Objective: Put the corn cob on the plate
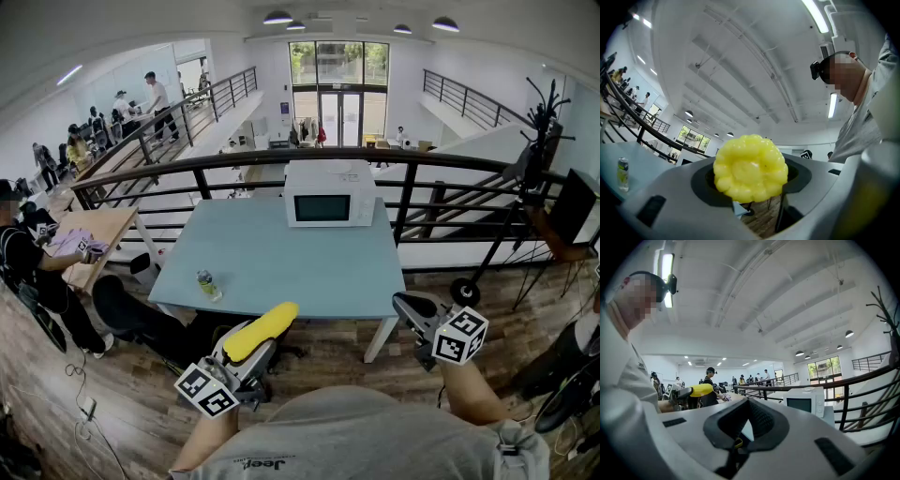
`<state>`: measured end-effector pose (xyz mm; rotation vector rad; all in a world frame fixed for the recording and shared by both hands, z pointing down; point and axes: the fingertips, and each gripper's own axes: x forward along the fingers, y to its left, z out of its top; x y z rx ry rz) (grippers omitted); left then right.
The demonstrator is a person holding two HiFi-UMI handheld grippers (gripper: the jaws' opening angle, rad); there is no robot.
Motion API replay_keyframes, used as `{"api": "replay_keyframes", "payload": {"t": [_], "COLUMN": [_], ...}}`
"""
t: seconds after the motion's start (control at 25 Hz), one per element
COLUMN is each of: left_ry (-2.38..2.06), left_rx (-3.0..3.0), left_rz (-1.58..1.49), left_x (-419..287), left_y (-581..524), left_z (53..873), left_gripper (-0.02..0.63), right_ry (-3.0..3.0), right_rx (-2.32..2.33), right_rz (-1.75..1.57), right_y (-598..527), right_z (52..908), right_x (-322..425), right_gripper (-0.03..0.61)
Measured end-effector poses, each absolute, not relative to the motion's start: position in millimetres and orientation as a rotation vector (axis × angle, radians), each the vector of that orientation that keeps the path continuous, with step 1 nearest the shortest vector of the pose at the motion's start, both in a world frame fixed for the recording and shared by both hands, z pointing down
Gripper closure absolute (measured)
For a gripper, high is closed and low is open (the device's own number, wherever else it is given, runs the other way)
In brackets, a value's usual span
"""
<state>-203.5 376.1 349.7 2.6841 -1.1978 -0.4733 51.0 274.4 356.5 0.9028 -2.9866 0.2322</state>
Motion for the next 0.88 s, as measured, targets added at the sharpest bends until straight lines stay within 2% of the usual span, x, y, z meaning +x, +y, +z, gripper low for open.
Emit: {"api": "replay_keyframes", "payload": {"t": [0.88], "left_ry": [-1.234], "left_rx": [2.674], "left_rz": [-0.454], "left_x": [-86.5], "left_y": [360.6], "left_z": [344.4], "left_gripper": [0.348], "right_ry": [-2.989], "right_rx": [0.888], "right_rz": [0.343], "right_y": [258.4], "right_z": [364.5], "right_x": [169.1], "right_gripper": [0.561]}}
